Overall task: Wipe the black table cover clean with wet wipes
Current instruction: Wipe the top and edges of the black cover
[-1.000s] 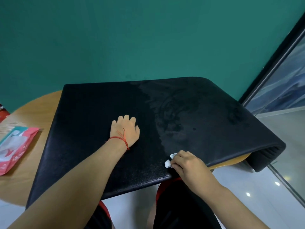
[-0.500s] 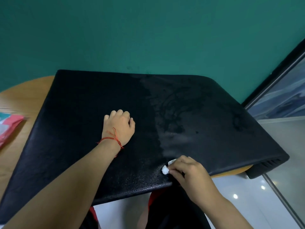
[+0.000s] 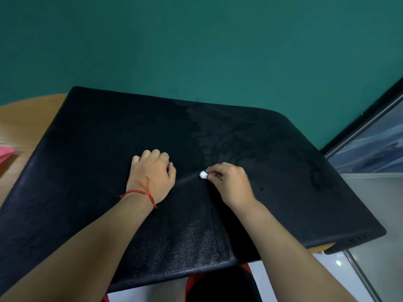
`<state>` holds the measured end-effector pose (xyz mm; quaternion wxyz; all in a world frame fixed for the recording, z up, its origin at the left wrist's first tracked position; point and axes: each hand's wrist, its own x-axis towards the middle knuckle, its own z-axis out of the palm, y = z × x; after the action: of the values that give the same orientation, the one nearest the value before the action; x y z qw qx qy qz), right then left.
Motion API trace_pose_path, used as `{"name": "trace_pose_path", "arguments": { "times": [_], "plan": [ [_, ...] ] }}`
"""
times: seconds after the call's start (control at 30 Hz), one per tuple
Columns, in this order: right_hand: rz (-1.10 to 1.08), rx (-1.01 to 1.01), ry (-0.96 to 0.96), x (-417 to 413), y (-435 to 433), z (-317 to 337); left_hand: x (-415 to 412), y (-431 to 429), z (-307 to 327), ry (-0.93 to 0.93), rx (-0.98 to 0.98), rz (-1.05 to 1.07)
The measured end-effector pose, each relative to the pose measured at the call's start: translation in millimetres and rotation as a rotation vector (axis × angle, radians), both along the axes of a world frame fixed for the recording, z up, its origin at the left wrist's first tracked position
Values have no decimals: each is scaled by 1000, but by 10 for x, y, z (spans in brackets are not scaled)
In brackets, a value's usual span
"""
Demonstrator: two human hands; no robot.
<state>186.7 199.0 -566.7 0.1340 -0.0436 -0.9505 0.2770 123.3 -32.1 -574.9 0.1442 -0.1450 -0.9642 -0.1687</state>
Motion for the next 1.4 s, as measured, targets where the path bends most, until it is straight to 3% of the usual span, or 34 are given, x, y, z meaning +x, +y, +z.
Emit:
{"name": "trace_pose_path", "arguments": {
  "times": [0.3,0.73,1.4],
  "plan": [
    [26,189,-38,-1138,108,100,-78,-23,-87,-1,75,-37],
    [-83,55,-73,-2234,242,138,-71,-4,-42,-199,-38,-11],
    [-237,17,-52,-3498,345,148,-139,18,-32,-233,-69,0]
  ]
}}
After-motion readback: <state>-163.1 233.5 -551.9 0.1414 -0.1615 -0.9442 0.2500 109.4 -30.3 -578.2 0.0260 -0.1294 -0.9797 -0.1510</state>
